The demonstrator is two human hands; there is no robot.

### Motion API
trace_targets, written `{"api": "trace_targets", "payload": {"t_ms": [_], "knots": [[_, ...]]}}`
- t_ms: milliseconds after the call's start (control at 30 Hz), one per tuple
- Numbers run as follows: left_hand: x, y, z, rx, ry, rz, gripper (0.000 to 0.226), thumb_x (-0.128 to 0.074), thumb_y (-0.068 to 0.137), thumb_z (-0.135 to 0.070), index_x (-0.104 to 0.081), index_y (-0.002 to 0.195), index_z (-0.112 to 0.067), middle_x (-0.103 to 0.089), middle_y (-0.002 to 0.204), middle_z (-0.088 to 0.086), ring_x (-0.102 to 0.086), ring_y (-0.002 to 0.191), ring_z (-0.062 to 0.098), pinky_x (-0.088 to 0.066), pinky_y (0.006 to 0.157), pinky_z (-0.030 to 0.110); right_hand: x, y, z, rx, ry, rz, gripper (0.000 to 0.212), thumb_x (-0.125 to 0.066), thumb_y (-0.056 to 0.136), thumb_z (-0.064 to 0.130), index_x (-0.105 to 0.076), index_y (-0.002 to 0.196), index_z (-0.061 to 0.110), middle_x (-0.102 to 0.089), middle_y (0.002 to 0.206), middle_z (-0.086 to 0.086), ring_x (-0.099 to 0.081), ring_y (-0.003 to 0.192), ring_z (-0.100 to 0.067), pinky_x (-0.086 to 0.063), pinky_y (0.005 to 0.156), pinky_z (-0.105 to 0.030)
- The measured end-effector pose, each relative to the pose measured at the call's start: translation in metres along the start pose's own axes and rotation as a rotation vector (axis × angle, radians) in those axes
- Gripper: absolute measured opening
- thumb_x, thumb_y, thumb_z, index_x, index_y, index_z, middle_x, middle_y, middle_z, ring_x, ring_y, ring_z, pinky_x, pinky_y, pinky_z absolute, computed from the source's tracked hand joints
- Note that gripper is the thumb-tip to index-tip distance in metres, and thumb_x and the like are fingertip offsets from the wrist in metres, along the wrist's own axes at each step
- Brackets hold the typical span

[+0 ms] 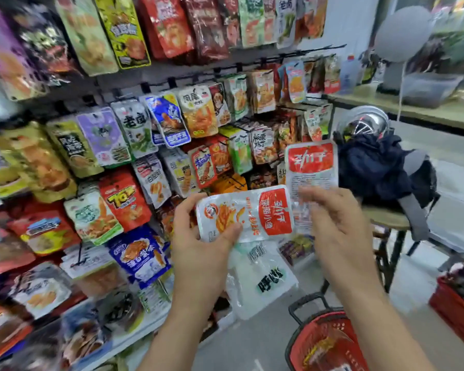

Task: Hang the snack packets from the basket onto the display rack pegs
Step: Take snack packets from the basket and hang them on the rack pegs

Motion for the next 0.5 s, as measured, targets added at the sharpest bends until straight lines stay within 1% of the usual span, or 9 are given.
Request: {"api": "trace_targets", "payload": {"t_ms": [33, 67, 100, 167, 200, 300, 367, 433, 500], "knots": [[0.012, -0.003, -0.006, 0.007, -0.008, -0.035, 0.055, -0.077, 0.075, 0.002, -0.053, 0.109, -0.034, -0.071, 0.085, -0.011, -0.070, 0.073, 0.005, -0.057, 0.058, 0.022, -0.018, -0.002, 0.003, -0.061, 0.044, 0.088, 0.015, -0.057, 0.096, 0.026, -0.070, 0.098, 0.035, -0.057, 0.102, 0.001, -0.056, 0.094, 0.003, -0.039, 0.078, -0.004], [0.025, -0.006, -0.010, 0.014, -0.013, -0.069, 0.056, -0.078, 0.074, 0.000, -0.054, 0.111, -0.034, -0.072, 0.087, -0.008, -0.071, 0.076, 0.009, -0.060, 0.061, 0.029, -0.035, -0.006, 0.008, -0.102, 0.061, 0.174, 0.012, -0.063, 0.089, 0.037, -0.072, 0.097, 0.034, -0.059, 0.100, 0.003, -0.058, 0.093, 0.002, -0.041, 0.078, -0.007], [0.036, -0.009, -0.015, 0.023, -0.013, -0.095, 0.056, -0.078, 0.074, -0.001, -0.055, 0.112, -0.035, -0.073, 0.090, -0.004, -0.072, 0.077, 0.013, -0.061, 0.064, 0.034, -0.051, -0.012, 0.013, -0.112, 0.069, 0.244, 0.012, -0.069, 0.083, 0.040, -0.075, 0.092, 0.033, -0.061, 0.097, 0.004, -0.060, 0.090, 0.000, -0.045, 0.079, -0.014], [0.057, -0.012, -0.021, 0.050, -0.007, -0.128, 0.059, -0.080, 0.072, -0.002, -0.056, 0.114, -0.036, -0.073, 0.095, -0.002, -0.073, 0.080, 0.016, -0.061, 0.068, 0.039, -0.076, -0.022, 0.024, -0.104, 0.111, 0.274, 0.004, -0.076, 0.079, 0.031, -0.077, 0.083, 0.029, -0.068, 0.090, 0.005, -0.064, 0.086, -0.006, -0.051, 0.077, -0.027], [0.069, -0.013, -0.021, 0.076, -0.015, -0.136, 0.062, -0.080, 0.071, -0.003, -0.055, 0.115, -0.038, -0.073, 0.097, -0.001, -0.073, 0.081, 0.017, -0.061, 0.068, 0.040, -0.087, -0.024, 0.029, -0.104, 0.156, 0.270, 0.001, -0.077, 0.080, 0.027, -0.077, 0.081, 0.026, -0.071, 0.087, 0.005, -0.066, 0.084, -0.009, -0.052, 0.075, -0.029], [0.102, -0.016, -0.025, 0.133, -0.010, -0.092, 0.076, -0.082, 0.068, -0.004, -0.050, 0.121, -0.048, -0.075, 0.096, -0.001, -0.073, 0.084, 0.021, -0.060, 0.067, 0.040, -0.119, -0.026, 0.028, -0.210, 0.312, 0.244, 0.009, -0.072, 0.085, 0.024, -0.077, 0.080, 0.018, -0.076, 0.082, -0.001, -0.067, 0.076, -0.014, -0.053, 0.068, -0.031], [0.125, -0.016, -0.028, 0.140, 0.039, -0.041, 0.082, -0.081, 0.071, 0.000, -0.048, 0.124, -0.053, -0.075, 0.093, -0.004, -0.073, 0.083, 0.020, -0.060, 0.065, 0.038, -0.142, -0.025, 0.025, -0.260, 0.355, 0.233, 0.018, -0.069, 0.089, 0.029, -0.076, 0.084, 0.014, -0.075, 0.085, -0.009, -0.065, 0.078, -0.019, -0.054, 0.069, -0.040], [0.156, -0.014, -0.029, 0.151, 0.109, -0.034, 0.072, -0.075, 0.077, 0.003, -0.053, 0.121, -0.050, -0.075, 0.089, -0.010, -0.073, 0.078, 0.016, -0.059, 0.062, 0.032, -0.167, -0.022, 0.027, -0.232, 0.334, 0.231, 0.031, -0.064, 0.092, 0.037, -0.072, 0.089, 0.007, -0.073, 0.087, -0.017, -0.061, 0.076, -0.021, -0.052, 0.071, -0.047], [0.199, -0.007, -0.030, 0.142, 0.221, -0.065, 0.051, -0.070, 0.082, 0.002, -0.070, 0.103, -0.044, -0.074, 0.094, -0.013, -0.071, 0.084, 0.011, -0.057, 0.064, 0.027, -0.192, -0.020, 0.035, -0.179, 0.257, 0.241, 0.043, -0.062, 0.093, 0.041, -0.064, 0.083, 0.000, -0.064, 0.076, -0.021, -0.051, 0.064, -0.014, -0.041, 0.061, -0.037]]}}
Point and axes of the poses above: each hand's wrist, its own y-axis towards the middle knuckle, its own x-axis out of the back of the hand, z = x × y, the point moved 6 cm from there along y, towards the middle knuckle
